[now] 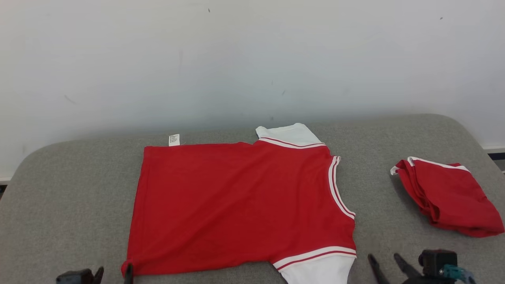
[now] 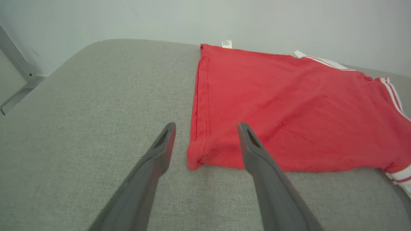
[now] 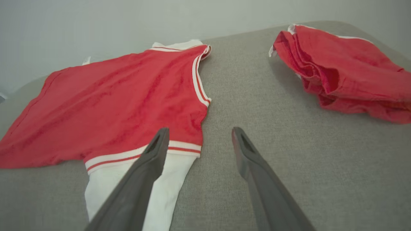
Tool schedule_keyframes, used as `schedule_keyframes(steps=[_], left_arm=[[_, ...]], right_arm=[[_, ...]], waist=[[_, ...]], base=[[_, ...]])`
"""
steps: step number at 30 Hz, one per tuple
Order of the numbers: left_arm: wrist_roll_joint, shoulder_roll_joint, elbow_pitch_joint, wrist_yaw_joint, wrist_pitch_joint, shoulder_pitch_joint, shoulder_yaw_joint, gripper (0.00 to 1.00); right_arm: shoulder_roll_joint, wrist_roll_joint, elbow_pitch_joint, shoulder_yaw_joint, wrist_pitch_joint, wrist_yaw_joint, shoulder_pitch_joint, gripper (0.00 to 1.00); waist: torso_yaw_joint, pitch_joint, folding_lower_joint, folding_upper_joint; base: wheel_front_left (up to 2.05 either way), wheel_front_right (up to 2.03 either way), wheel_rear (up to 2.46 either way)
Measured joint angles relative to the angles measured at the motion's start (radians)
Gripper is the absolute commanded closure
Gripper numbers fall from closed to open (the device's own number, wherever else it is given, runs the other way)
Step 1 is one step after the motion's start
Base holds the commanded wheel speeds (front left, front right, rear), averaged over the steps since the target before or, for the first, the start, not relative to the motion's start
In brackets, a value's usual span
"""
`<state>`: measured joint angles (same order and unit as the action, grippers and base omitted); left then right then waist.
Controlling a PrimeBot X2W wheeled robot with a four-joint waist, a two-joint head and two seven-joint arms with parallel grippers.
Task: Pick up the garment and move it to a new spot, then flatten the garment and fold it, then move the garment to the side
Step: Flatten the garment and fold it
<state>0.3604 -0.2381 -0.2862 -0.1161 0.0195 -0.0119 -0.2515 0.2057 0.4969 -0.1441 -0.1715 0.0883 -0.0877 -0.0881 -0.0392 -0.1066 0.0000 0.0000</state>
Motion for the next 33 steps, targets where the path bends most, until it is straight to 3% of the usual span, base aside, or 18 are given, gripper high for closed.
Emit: schedule_keyframes(steps=[6, 11, 12, 16, 18, 33], left_arm=[[-0.008, -0.057, -0.09, 0.038, -0.154, 0.043, -0.047, 0.0], [-0.022, -0.068, -0.156, 0.056, -0.239, 0.126, -0.075, 0.0], [-0.029, -0.071, -0.171, 0.062, -0.255, 0.132, -0.085, 0.06], [-0.036, -0.068, -0.225, 0.085, -0.31, 0.161, -0.116, 0.07], [-0.037, -0.063, -0.238, 0.09, -0.323, 0.17, -0.12, 0.0], [-0.044, -0.017, -0.311, 0.089, -0.359, 0.288, -0.125, 0.0]], right_arm=[[0.022, -0.043, -0.026, -0.055, 0.135, -0.011, -0.03, 0.0], [0.024, -0.072, -0.046, -0.087, 0.211, -0.018, -0.029, 0.0], [0.024, -0.081, -0.048, -0.098, 0.223, -0.018, -0.029, 0.0], [0.027, -0.098, -0.049, -0.116, 0.275, -0.019, -0.029, 0.0], [0.027, -0.104, -0.049, -0.124, 0.297, -0.019, -0.028, 0.0], [0.005, -0.119, -0.045, -0.169, 0.398, -0.028, -0.029, 0.0]], waist=[[0.008, 0.019, 0.0, 0.0], [0.009, 0.046, 0.0001, 0.0], [0.009, 0.051, 0.0001, 0.0], [0.007, 0.071, 0.0002, 0.0001], [0.005, 0.081, 0.0002, 0.0], [0.021, 0.114, 0.0002, 0.0001]], base=[[0.0, 0.0, 0.0], [0.0, 0.0, 0.0], [0.0, 0.0, 0.0], [0.0, 0.0, 0.0], [0.0, 0.0, 0.0], [0.0, 0.0, 0.0]])
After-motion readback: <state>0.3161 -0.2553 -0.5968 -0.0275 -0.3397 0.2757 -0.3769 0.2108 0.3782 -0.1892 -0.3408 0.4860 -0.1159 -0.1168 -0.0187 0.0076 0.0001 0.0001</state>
